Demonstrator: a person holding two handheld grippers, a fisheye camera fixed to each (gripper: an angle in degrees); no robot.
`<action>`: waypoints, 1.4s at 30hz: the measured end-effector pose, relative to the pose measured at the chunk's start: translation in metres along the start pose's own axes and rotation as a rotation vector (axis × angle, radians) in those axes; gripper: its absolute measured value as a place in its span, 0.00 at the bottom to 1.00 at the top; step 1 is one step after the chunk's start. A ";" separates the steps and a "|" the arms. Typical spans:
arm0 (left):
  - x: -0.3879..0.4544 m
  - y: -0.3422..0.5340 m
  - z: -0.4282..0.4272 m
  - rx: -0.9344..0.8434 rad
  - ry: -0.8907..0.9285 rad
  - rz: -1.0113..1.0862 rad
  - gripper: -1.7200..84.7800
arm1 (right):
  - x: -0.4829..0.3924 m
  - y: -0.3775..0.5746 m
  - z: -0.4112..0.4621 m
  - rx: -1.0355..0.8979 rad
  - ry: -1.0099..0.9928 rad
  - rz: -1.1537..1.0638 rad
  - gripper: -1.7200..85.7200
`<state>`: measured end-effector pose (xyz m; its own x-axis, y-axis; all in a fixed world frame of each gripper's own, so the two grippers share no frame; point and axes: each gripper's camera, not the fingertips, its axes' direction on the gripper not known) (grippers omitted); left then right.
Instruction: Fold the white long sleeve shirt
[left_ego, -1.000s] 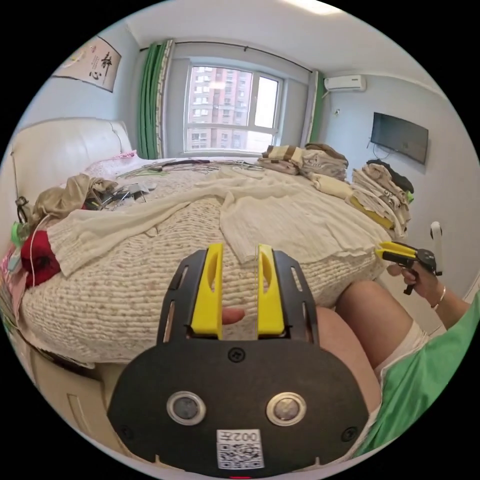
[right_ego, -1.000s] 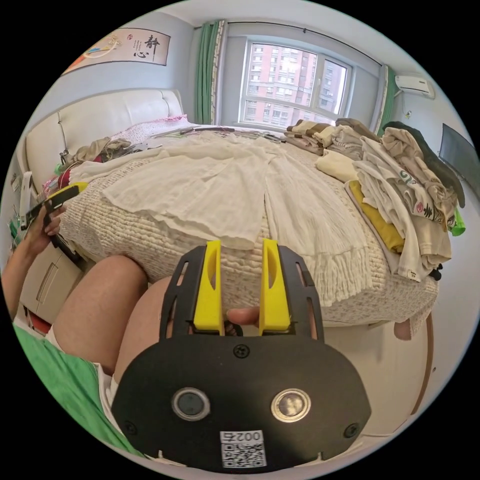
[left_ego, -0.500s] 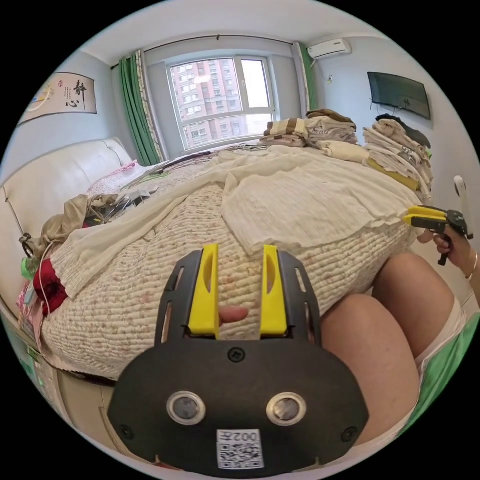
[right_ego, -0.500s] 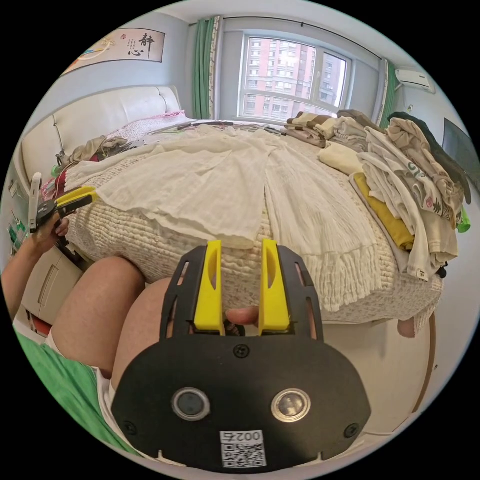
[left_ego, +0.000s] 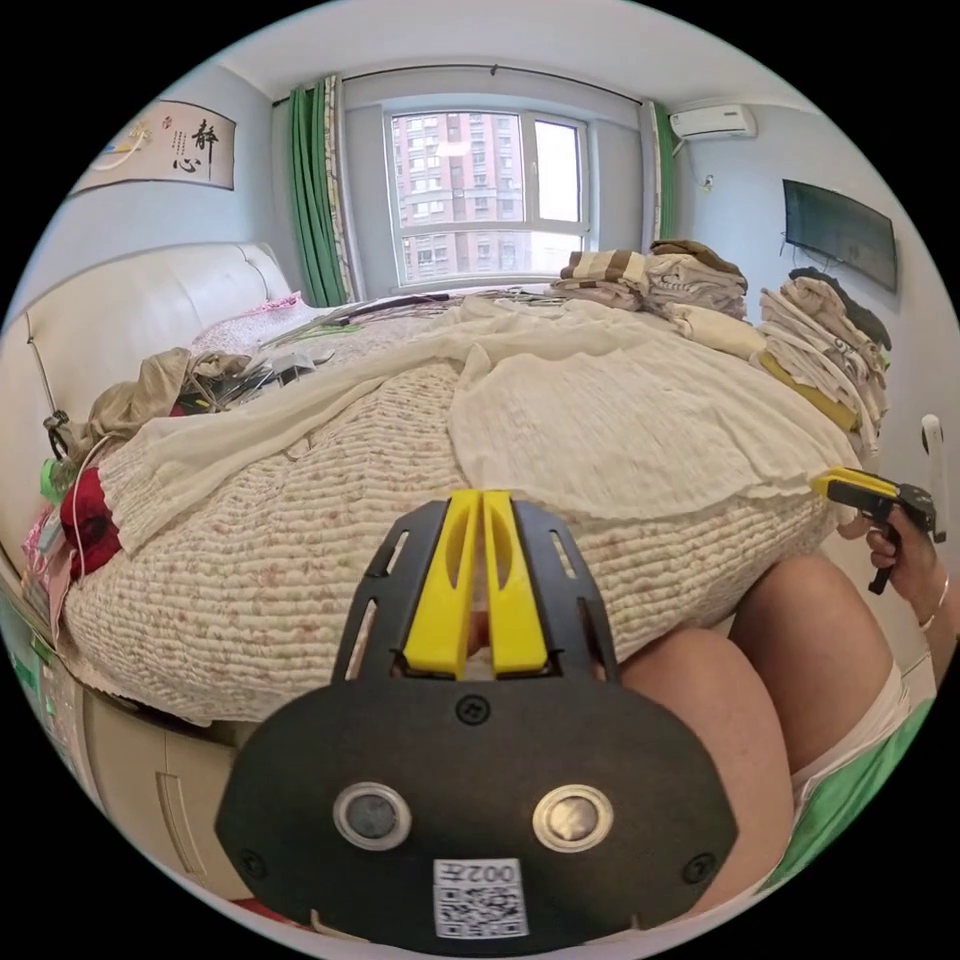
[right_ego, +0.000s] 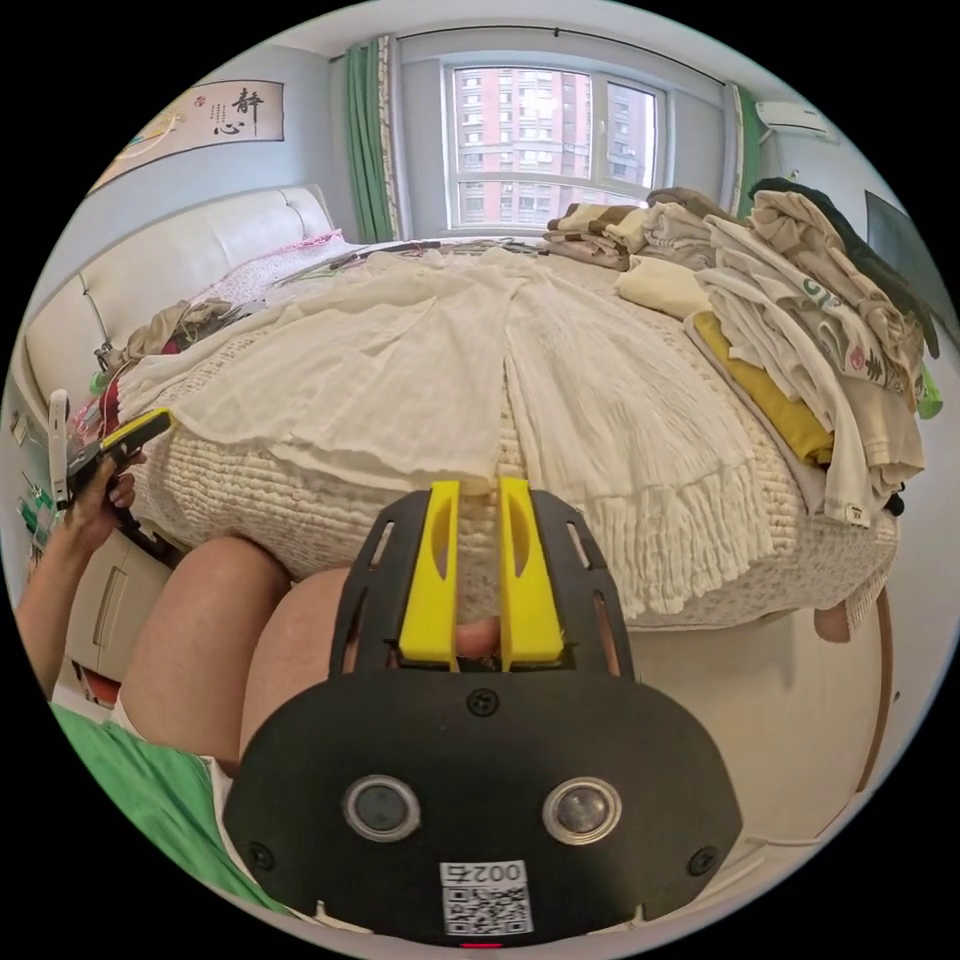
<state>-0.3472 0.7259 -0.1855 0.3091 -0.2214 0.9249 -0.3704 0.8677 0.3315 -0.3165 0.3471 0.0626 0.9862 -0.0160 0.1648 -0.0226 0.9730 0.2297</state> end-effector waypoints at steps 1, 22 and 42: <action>-0.001 -0.003 -0.005 0.000 0.001 -0.004 0.01 | 0.001 -0.002 -0.003 -0.007 -0.004 -0.019 0.03; -0.023 -0.074 -0.139 0.044 0.177 -0.179 0.01 | 0.067 -0.013 -0.132 0.230 0.010 0.090 0.01; 0.015 -0.194 -0.070 0.023 0.167 -0.146 0.01 | 0.080 -0.084 -0.078 0.218 -0.054 0.113 0.02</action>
<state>-0.2093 0.5859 -0.2494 0.5005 -0.2656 0.8240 -0.3304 0.8212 0.4653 -0.2229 0.2826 -0.0187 0.9653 0.0721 0.2508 -0.1729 0.8966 0.4077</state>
